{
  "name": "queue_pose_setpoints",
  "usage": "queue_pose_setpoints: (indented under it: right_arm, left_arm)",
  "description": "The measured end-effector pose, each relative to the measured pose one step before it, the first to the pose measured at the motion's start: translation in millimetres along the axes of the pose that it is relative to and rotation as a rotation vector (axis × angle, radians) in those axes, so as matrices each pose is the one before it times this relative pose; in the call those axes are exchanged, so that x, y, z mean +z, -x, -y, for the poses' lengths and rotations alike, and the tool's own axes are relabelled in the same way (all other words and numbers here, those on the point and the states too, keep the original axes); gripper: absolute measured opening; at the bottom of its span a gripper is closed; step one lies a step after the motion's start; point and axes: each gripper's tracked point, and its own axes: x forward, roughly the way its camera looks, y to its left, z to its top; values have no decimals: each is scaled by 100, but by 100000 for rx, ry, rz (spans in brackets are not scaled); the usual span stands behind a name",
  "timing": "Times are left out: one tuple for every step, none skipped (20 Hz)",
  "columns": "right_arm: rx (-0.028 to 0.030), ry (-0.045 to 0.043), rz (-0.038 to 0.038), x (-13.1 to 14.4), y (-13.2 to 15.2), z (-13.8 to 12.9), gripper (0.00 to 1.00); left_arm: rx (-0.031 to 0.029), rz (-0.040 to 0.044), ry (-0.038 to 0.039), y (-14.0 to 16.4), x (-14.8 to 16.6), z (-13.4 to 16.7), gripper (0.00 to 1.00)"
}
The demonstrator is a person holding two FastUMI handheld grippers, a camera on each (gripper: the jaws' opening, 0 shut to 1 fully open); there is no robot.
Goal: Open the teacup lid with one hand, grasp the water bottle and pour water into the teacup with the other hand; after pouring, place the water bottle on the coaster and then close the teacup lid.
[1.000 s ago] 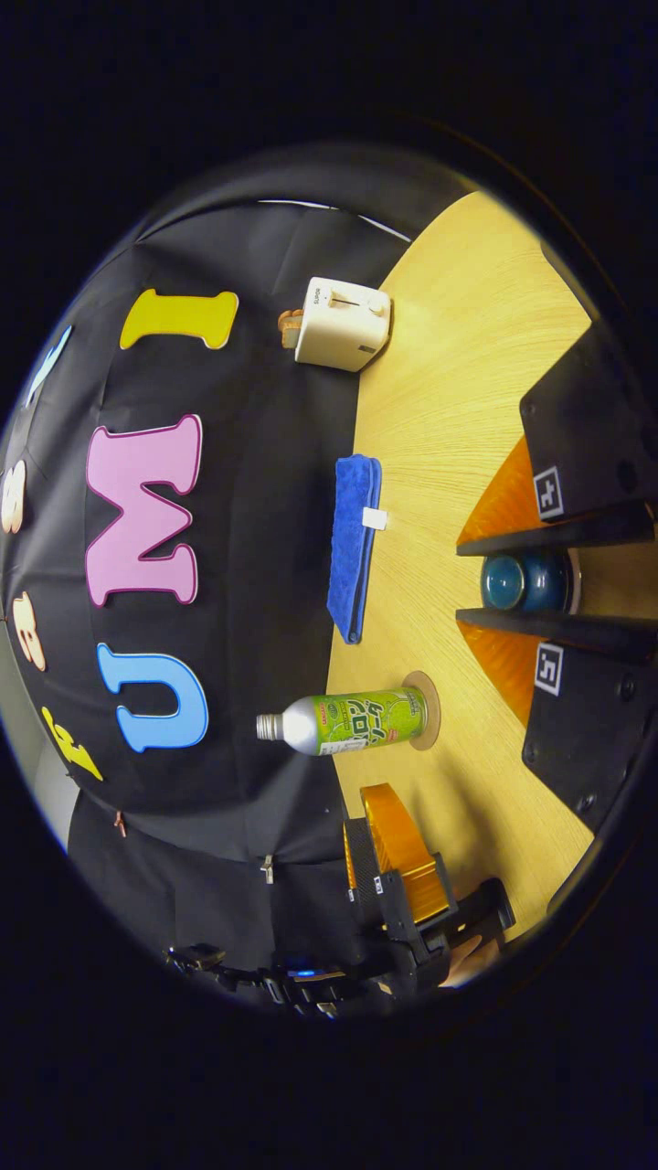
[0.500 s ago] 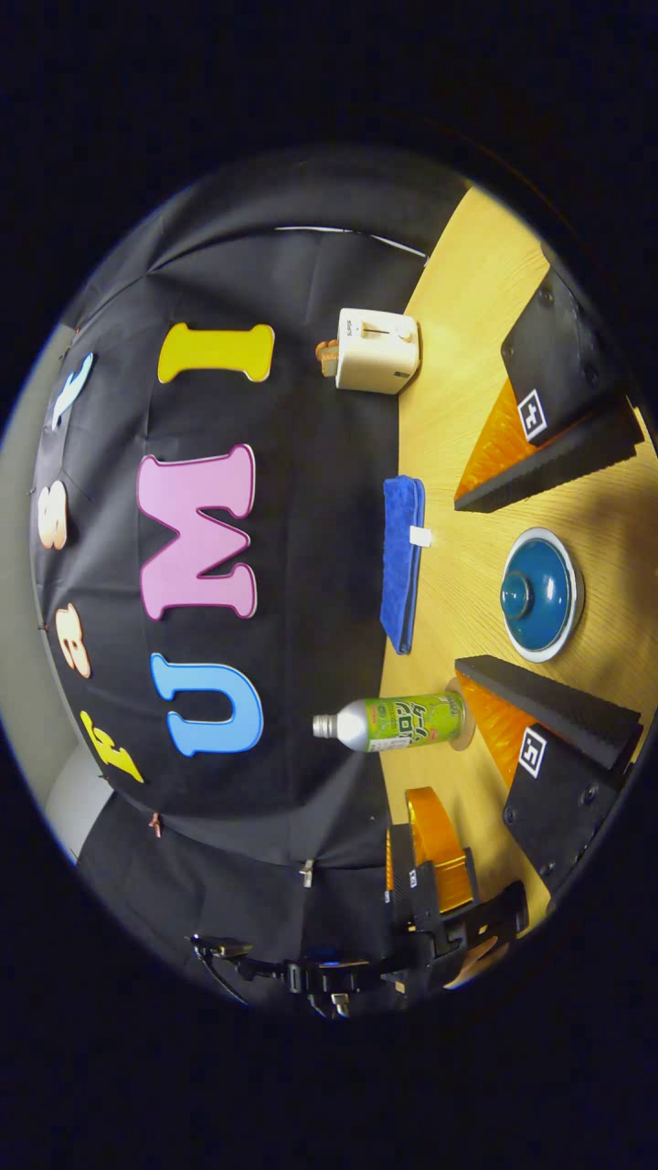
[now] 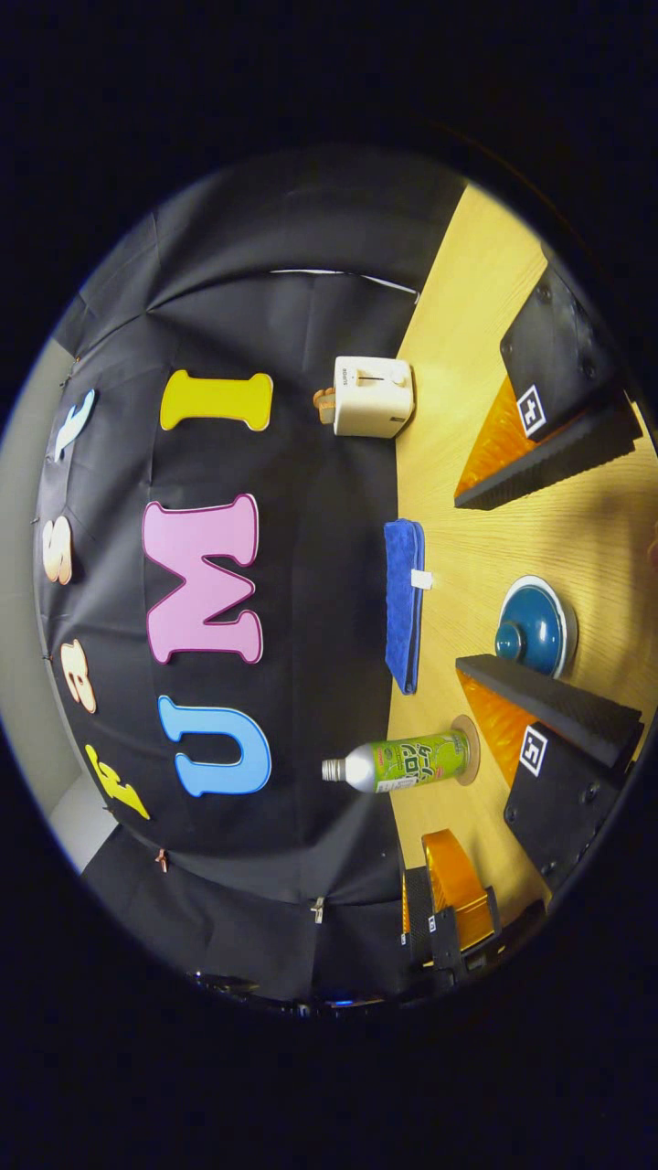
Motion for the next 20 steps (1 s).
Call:
queue_pose_setpoints:
  right_arm:
    - [41,15,-108,-38,-47,-15,98]
    - [1,-22,-15,14,100,2,98]
    - [-15,1,74,34,-8,5,98]
    - [-2,28,-28,-39,-15,-35,98]
    - [-29,-27,52,23,-18,8,98]
    - [32,61,45,-43,-7,0,98]
    - [-35,-93,-95,-13,-40,37,99]
    - [11,75,104,10,58,-22,98]
    - [-2,-67,-85,-3,-60,11,98]
    - [11,49,74,15,60,-16,99]
    - [4,-39,-12,-16,-96,3,99]
    - [19,26,-15,8,30,19,99]
    - [-21,-26,59,3,31,8,99]
    - [22,27,-72,-8,-36,-18,99]
    - [-26,-18,90,6,47,11,98]
    - [13,22,-79,7,4,19,99]
    - [-26,-14,68,-35,29,-14,98]
    - [10,27,-9,35,-50,-9,98]
    - [2,-27,-16,-21,-48,11,99]
    - [1,29,27,-5,8,-16,98]
  left_arm:
    - [24,-95,64,-181,-123,7,98]
    - [-31,81,-76,-1,52,-4,98]
    - [1,-36,24,53,-1,-16,98]
    - [-25,54,-39,-71,-10,20,98]
    - [-14,-17,26,57,-15,-34,98]
    - [-23,57,-27,-79,1,-20,98]
    - [5,-24,-6,74,19,-26,98]
    - [-31,27,-14,-64,-26,32,98]
    - [-25,-14,7,101,20,-12,98]
    - [-34,23,-2,-115,-36,-18,98]
    - [-13,-10,5,86,2,-24,98]
    - [-7,28,-22,-97,-12,17,98]
    - [1,5,4,60,25,-16,98]
    - [-19,18,-25,-57,-30,13,98]
    - [-21,4,-9,98,43,-19,98]
    - [-20,2,-5,-105,-72,15,98]
    - [-8,0,-1,53,33,-30,98]
    - [-19,15,-2,57,58,-26,98]
    - [-18,9,-2,-57,-50,-1,98]
    - [-1,7,-8,-72,-67,1,98]
